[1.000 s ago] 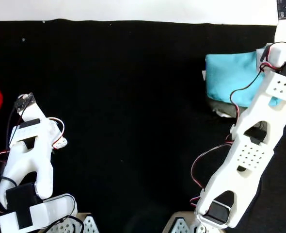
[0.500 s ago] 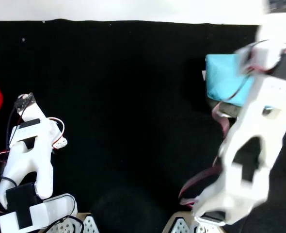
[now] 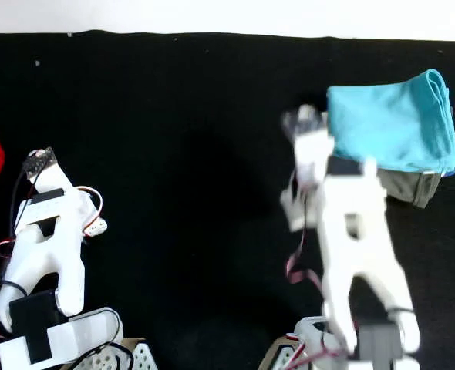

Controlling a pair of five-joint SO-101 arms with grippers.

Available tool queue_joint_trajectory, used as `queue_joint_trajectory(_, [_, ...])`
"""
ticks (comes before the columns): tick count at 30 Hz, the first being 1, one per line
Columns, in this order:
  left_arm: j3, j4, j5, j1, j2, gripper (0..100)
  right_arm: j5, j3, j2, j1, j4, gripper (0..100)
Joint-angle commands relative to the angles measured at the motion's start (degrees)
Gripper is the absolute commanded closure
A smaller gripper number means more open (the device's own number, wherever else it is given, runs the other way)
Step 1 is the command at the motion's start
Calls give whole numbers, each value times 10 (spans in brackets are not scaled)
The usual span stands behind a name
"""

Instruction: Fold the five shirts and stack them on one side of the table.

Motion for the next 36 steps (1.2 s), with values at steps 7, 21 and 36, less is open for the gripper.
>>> queue_joint_trajectory(7, [1,-11,3,-3,-5,988,-5,300,-81,-6,-318,991])
queue_joint_trajectory(21, [-155,202,-71,-114,-11,943,-5,360,-82,-7,-400,991])
queue_joint_trajectory(36, [-442,174,-338,-349,103,825,-5,361,-82,-8,-400,991])
